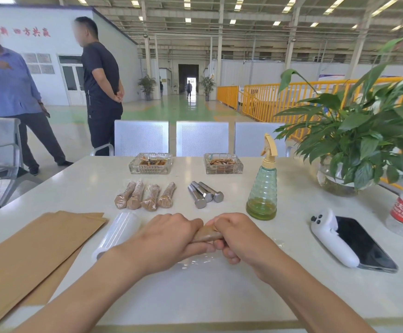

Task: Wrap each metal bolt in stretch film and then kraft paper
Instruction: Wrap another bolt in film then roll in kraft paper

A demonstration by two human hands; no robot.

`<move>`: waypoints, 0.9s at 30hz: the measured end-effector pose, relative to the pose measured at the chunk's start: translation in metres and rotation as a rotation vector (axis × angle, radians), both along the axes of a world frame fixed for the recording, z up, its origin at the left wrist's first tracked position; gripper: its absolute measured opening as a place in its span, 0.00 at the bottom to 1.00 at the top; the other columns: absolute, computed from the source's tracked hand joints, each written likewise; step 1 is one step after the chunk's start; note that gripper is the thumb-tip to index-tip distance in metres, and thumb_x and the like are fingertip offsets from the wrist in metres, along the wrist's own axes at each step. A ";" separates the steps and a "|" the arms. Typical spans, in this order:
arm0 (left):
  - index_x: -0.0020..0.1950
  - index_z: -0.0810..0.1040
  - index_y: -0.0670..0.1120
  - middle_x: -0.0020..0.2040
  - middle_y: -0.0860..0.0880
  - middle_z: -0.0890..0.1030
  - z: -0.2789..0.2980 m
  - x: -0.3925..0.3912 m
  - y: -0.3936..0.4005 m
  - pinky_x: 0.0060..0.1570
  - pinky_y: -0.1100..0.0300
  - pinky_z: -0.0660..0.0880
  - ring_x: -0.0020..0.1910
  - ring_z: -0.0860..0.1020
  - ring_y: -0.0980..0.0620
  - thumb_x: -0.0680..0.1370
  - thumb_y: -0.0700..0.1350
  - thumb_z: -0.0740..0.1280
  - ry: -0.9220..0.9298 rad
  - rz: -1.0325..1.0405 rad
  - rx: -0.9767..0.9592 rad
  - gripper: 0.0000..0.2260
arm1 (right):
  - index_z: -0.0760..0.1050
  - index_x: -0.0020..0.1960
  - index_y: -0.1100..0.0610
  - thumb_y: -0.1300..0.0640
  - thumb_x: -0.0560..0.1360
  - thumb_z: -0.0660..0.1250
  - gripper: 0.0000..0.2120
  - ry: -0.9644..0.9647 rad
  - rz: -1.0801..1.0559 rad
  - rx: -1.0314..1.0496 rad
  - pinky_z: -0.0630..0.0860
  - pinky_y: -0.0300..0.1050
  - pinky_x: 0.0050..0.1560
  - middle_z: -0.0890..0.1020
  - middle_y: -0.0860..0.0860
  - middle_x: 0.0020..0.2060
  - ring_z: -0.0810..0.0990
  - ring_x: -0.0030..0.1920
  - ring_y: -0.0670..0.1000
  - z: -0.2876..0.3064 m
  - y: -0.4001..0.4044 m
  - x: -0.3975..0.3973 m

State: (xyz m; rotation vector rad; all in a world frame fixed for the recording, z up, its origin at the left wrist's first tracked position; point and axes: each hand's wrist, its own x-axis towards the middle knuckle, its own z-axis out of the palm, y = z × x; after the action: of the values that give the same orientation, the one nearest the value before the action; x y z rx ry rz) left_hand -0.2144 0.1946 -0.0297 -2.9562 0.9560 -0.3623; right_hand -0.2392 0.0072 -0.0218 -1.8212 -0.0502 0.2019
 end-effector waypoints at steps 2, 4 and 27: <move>0.51 0.65 0.56 0.36 0.53 0.73 -0.007 0.000 0.001 0.36 0.51 0.63 0.42 0.77 0.44 0.75 0.75 0.46 -0.019 -0.041 -0.060 0.24 | 0.77 0.51 0.58 0.57 0.84 0.56 0.12 0.017 0.026 -0.019 0.59 0.38 0.26 0.72 0.51 0.30 0.62 0.24 0.47 -0.003 -0.004 0.002; 0.58 0.65 0.58 0.42 0.52 0.80 -0.013 0.001 0.001 0.37 0.51 0.66 0.45 0.79 0.43 0.77 0.73 0.44 -0.051 -0.069 -0.077 0.24 | 0.73 0.47 0.54 0.54 0.85 0.56 0.11 -0.018 0.060 -0.075 0.57 0.41 0.28 0.69 0.54 0.32 0.60 0.26 0.48 -0.009 -0.007 0.004; 0.58 0.69 0.56 0.50 0.59 0.68 -0.042 0.009 -0.007 0.47 0.63 0.66 0.50 0.68 0.57 0.82 0.65 0.56 0.022 -0.152 -0.167 0.15 | 0.63 0.51 0.46 0.40 0.83 0.56 0.10 -0.598 -0.055 -0.928 0.69 0.51 0.41 0.69 0.45 0.47 0.74 0.41 0.53 -0.046 -0.016 0.010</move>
State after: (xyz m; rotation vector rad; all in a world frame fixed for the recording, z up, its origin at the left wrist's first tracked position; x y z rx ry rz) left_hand -0.2056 0.1879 -0.0716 -3.0482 1.2158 -0.4349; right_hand -0.2293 -0.0083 -0.0679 -2.7463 -0.3763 -0.4430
